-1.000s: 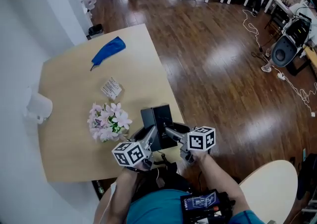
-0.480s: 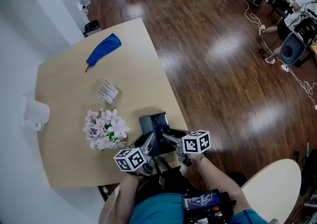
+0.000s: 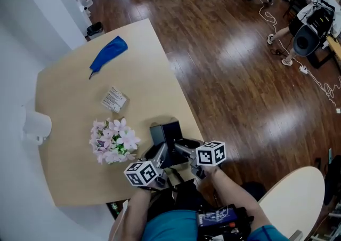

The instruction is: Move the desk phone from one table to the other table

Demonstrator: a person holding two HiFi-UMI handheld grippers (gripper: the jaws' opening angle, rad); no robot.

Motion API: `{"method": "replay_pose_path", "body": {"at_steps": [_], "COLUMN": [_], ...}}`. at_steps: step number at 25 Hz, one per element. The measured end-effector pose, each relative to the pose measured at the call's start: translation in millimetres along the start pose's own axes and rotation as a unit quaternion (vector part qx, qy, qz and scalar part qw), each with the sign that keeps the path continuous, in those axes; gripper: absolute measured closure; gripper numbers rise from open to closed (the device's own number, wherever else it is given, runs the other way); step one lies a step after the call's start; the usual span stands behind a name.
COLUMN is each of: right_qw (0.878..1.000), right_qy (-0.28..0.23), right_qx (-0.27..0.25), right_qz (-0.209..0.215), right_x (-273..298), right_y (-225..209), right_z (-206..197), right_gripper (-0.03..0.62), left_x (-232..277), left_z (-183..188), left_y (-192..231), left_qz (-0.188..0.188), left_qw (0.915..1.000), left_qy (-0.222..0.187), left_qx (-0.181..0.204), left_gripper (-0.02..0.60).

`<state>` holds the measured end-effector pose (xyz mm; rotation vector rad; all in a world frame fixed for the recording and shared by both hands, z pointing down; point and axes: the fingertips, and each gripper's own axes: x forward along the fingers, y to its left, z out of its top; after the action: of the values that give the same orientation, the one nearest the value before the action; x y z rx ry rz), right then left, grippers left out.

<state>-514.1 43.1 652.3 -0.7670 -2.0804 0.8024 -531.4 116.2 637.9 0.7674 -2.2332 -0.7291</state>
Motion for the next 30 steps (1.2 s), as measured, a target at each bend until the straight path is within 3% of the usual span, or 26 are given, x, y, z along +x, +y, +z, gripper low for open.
{"method": "replay_pose_path", "body": {"at_steps": [4,11,15,17,22,26,30], "right_qw": [0.999,0.989,0.974,0.960,0.914,0.877,0.845], "right_qy": [-0.017,-0.078,-0.120,-0.147,-0.222,-0.271,-0.305], "right_qx": [0.001,-0.023,-0.076,-0.112,-0.181,-0.206,-0.222], "right_qz": [-0.030,-0.122,-0.175,-0.208,-0.286,-0.340,-0.379], "right_x": [-8.0,-61.2,-97.3,-118.3,-183.3,-239.8,-294.9], "right_y": [3.0,13.2,42.0,61.3,117.8,151.4,176.9], "right_z": [1.4,1.1,-0.3,7.4,18.9,9.7,-21.9], "right_gripper": [0.378,0.389,0.447,0.494,0.591,0.602,0.602], "left_x": [-11.9,-57.8,-86.8,-97.2,-122.3,-145.8,-174.8], "left_z": [0.3,0.0,16.3,30.4,51.1,47.9,13.2], "left_y": [-2.6,-14.0,-34.2,-60.2,-152.8,-234.0,-296.6], "left_qz": [0.002,-0.003,-0.023,-0.047,-0.113,-0.172,-0.221], "left_qw": [1.0000,0.9992,0.9980,0.9947,0.9747,0.9476,0.9234], "left_qy": [-0.006,-0.034,-0.053,-0.067,-0.095,-0.110,-0.110], "left_qx": [-0.001,-0.019,0.025,0.062,0.168,0.246,0.294], "left_gripper": [0.350,0.342,0.346,0.385,0.520,0.563,0.568]}}
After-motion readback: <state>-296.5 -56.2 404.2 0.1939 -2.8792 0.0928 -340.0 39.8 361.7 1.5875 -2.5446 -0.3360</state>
